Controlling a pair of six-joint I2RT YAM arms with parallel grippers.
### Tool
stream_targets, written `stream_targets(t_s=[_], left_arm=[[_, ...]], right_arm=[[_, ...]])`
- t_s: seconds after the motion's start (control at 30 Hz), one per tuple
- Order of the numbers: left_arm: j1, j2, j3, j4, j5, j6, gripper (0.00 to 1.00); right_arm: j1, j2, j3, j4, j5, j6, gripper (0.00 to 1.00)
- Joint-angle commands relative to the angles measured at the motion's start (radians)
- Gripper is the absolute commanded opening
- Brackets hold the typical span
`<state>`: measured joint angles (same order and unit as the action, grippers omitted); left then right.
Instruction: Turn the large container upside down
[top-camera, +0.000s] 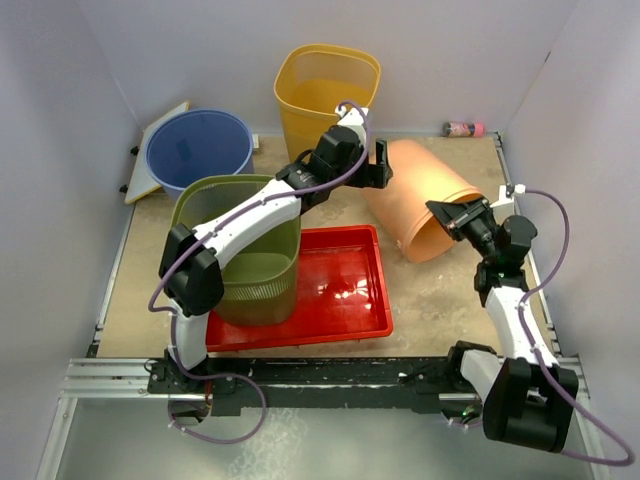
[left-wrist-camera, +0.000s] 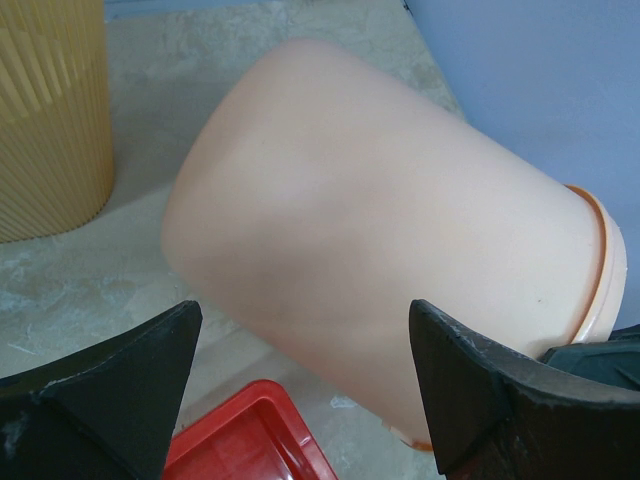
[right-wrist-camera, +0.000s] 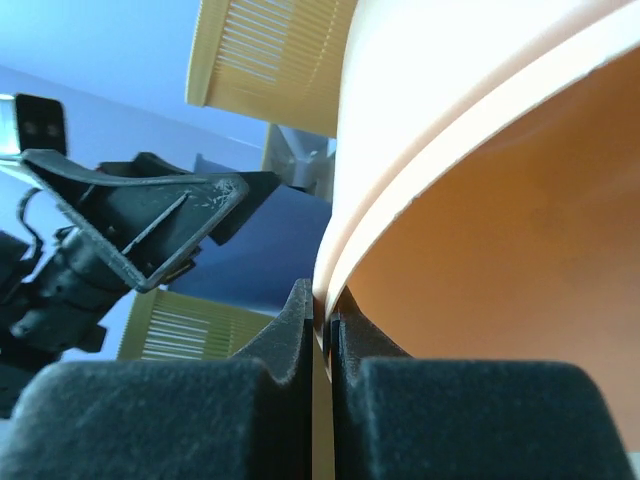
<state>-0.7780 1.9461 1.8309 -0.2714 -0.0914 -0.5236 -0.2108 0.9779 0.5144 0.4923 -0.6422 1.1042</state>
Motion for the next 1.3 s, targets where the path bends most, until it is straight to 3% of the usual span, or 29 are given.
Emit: stream_targets(t_s=[0.0,0.27,0.3,0.5,0.73,1.13,1.27], left_arm=[[0.045,-0.051,-0.022,0.113,0.151,-0.056,0.83],[0.043,-0.099,-0.040,0.133,0.196,-0.043,0.85],[0.040,-0.108,-0.046,0.140,0.199,-0.046,0.85],[0.028,-0.157,-0.083,0.163,0.192,-0.043,0.85],[0.012,-0.172,-0.113,0.174,0.200,-0.042,0.85],[-0.017,-0.192,-0.162,0.176,0.206,-0.030,0.85],[-0.023,-0.207,-0.183,0.185,0.210,-0.028,0.85]], right_arm=[[-0.004,0.105,-0.116,0.501,0.003,0.248,0.00],[-0.001,0.518,-0.074,1.266,0.061,0.563,0.00],[0.004,0.545,-0.058,1.288,0.061,0.578,0.00],[0.018,0.596,-0.036,1.289,0.099,0.523,0.00],[0.013,0.533,-0.254,1.288,0.186,0.381,0.00],[0.002,0.363,-0.613,1.280,0.310,0.305,0.00],[-0.001,0.254,-0.637,1.171,0.276,0.261,0.00]])
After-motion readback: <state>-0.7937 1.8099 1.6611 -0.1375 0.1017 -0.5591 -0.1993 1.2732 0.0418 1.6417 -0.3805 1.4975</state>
